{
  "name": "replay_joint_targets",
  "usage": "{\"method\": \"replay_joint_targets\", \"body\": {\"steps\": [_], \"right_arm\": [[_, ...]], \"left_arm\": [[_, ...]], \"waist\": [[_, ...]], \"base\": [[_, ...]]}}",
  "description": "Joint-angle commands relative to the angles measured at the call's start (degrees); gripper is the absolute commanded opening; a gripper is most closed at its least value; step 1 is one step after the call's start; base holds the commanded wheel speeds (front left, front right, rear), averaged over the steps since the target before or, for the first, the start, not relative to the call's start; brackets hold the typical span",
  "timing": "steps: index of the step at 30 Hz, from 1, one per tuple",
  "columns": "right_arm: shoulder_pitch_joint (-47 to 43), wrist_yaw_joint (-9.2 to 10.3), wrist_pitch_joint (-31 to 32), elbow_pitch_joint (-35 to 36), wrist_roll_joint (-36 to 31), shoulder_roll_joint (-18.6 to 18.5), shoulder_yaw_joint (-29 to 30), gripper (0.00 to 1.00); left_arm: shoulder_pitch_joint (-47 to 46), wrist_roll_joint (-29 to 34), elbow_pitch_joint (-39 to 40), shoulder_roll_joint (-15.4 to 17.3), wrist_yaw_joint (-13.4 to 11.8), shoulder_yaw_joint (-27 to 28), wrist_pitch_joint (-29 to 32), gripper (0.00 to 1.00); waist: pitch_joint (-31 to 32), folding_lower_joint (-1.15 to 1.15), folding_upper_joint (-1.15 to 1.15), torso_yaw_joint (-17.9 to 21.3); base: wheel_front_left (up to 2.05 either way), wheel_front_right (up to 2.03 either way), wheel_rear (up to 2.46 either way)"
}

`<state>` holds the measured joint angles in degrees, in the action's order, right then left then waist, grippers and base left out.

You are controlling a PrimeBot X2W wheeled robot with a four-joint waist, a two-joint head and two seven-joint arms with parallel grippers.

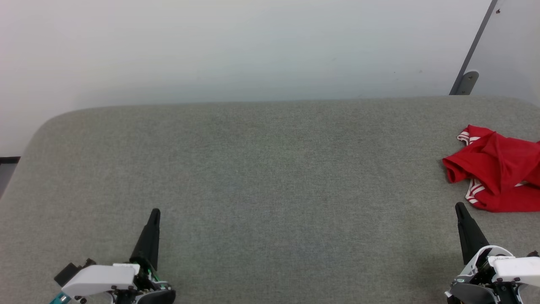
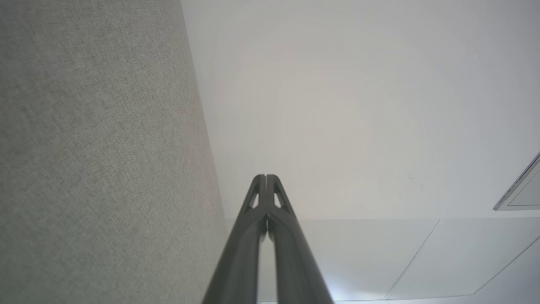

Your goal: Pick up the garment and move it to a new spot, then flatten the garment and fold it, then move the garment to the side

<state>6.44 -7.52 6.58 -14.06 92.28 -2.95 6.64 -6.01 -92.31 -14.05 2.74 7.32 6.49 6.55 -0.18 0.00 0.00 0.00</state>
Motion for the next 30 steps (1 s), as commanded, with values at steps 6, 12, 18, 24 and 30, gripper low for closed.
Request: {"method": "replay_joint_targets", "body": {"steps": [6,12,18,24,30], "right_arm": [[-0.5,0.06,0.1,0.2,0.3,0.2,-0.1,0.00],[-0.5,0.06,0.1,0.2,0.3,0.2,-0.1,0.00],[-0.5,0.07,0.1,0.2,0.3,0.2,-0.1,0.00],[-0.5,0.06,0.1,0.2,0.3,0.2,-0.1,0.00],[-0.5,0.06,0.1,0.2,0.3,0.2,-0.1,0.00]], "left_arm": [[-0.6,-0.2,0.0,0.0,0.3,0.0,0.2,0.00],[-0.6,-0.2,0.0,0.0,0.3,0.0,0.2,0.00],[-0.6,-0.2,0.0,0.0,0.3,0.0,0.2,0.00],[-0.6,-0.2,0.0,0.0,0.3,0.0,0.2,0.00],[-0.6,-0.2,0.0,0.0,0.3,0.0,0.1,0.00]], "waist": [[0.0,0.00,0.00,0.0],[0.0,0.00,0.00,0.0],[0.0,0.00,0.00,0.0],[0.0,0.00,0.00,0.0],[0.0,0.00,0.00,0.0]], "base": [[0.00,0.00,0.00],[0.00,0.00,0.00],[0.00,0.00,0.00],[0.00,0.00,0.00],[0.00,0.00,0.00]]}}
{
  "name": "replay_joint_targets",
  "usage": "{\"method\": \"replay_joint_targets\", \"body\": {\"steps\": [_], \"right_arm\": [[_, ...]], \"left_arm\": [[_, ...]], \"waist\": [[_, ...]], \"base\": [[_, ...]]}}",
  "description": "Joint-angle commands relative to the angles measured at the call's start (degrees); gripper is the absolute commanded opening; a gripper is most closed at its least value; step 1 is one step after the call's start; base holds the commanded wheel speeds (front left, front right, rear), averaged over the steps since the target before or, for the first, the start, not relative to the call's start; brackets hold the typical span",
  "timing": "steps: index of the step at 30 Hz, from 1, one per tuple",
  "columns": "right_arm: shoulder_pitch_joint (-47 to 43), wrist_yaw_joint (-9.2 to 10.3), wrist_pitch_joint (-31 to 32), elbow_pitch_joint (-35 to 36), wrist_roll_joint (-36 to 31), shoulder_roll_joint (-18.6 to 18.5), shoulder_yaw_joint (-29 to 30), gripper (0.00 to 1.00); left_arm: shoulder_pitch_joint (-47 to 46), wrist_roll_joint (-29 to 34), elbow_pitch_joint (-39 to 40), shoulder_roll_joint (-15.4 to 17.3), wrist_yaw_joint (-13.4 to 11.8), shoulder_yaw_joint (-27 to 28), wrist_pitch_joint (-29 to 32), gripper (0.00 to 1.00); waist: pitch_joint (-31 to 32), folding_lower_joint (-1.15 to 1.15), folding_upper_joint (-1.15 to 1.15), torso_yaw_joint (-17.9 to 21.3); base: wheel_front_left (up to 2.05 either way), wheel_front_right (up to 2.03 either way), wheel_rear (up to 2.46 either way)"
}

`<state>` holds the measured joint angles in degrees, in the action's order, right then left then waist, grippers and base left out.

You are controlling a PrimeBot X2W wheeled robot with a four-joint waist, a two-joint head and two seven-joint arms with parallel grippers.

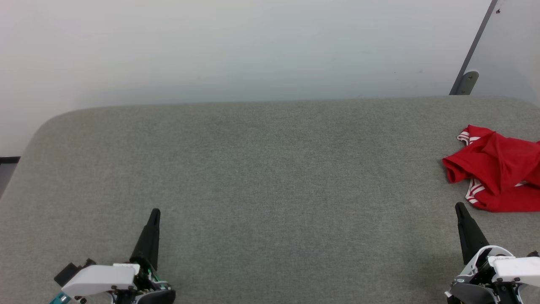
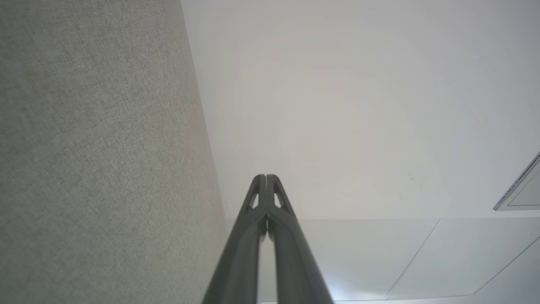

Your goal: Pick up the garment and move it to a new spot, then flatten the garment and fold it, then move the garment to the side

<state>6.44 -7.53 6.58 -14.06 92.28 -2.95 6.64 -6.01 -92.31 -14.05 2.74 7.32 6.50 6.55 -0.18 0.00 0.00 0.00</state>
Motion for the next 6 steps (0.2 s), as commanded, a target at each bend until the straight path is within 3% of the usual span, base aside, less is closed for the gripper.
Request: {"method": "replay_joint_targets", "body": {"steps": [1,6], "right_arm": [[-0.5,0.07,0.1,0.2,0.3,0.2,-0.1,0.00],[-0.5,0.07,0.1,0.2,0.3,0.2,-0.1,0.00]], "left_arm": [[-0.6,-0.2,0.0,0.0,0.3,0.0,0.1,0.00],[-0.6,-0.2,0.0,0.0,0.3,0.0,0.1,0.00]], "waist": [[0.0,0.00,0.00,0.0],[0.0,0.00,0.00,0.0]], "base": [[0.00,0.00,0.00],[0.00,0.00,0.00]]}}
